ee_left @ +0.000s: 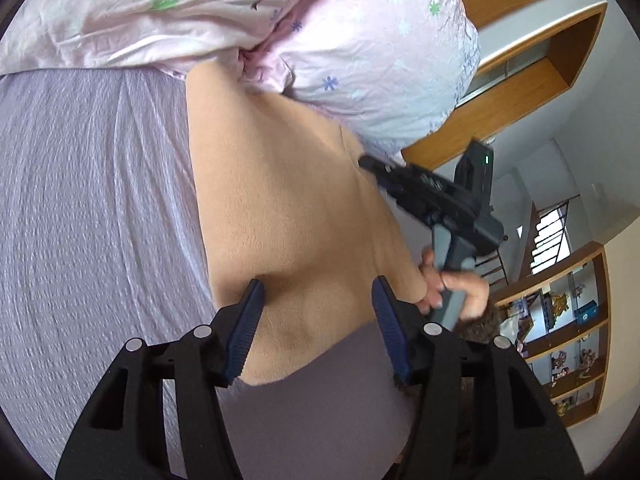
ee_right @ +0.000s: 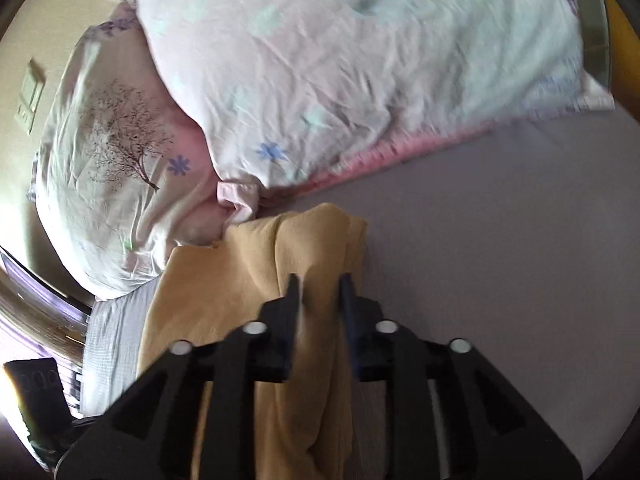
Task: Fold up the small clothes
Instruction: 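Lower the folded shirt onto the sheet and open both grippers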
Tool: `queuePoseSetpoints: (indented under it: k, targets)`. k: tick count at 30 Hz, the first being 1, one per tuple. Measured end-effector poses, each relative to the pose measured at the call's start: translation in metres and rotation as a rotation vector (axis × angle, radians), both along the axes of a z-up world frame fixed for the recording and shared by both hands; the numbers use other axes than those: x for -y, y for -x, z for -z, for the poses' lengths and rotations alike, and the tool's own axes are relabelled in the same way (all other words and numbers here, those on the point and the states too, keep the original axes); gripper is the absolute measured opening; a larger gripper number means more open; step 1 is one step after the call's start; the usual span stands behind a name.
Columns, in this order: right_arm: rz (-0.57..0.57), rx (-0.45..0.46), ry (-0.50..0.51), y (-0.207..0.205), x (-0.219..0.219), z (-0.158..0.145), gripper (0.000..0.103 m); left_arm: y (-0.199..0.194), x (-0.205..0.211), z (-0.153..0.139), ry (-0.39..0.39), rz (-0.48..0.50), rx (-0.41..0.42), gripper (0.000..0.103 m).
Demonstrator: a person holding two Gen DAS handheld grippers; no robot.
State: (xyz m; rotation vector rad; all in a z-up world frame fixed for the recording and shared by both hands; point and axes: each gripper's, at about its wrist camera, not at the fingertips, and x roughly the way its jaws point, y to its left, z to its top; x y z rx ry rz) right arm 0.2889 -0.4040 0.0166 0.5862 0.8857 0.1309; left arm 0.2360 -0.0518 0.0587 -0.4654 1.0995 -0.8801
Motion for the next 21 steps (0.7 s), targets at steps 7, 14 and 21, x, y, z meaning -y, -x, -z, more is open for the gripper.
queuePoseSetpoints:
  k: [7,14,21]
  targets:
    - [-0.105,-0.034,-0.195,0.042,0.000,0.022,0.084,-0.031,0.002,0.013,-0.062,-0.164,0.001,0.072]
    - [-0.161,-0.054,-0.248,0.045,-0.013,0.042,0.040,-0.049,0.015,0.047,-0.010,-0.145,-0.116,0.057]
    - [-0.234,0.090,-0.242,0.052,-0.045,0.008,0.031,-0.024,-0.017,0.020,-0.030,-0.149,0.021,0.038]
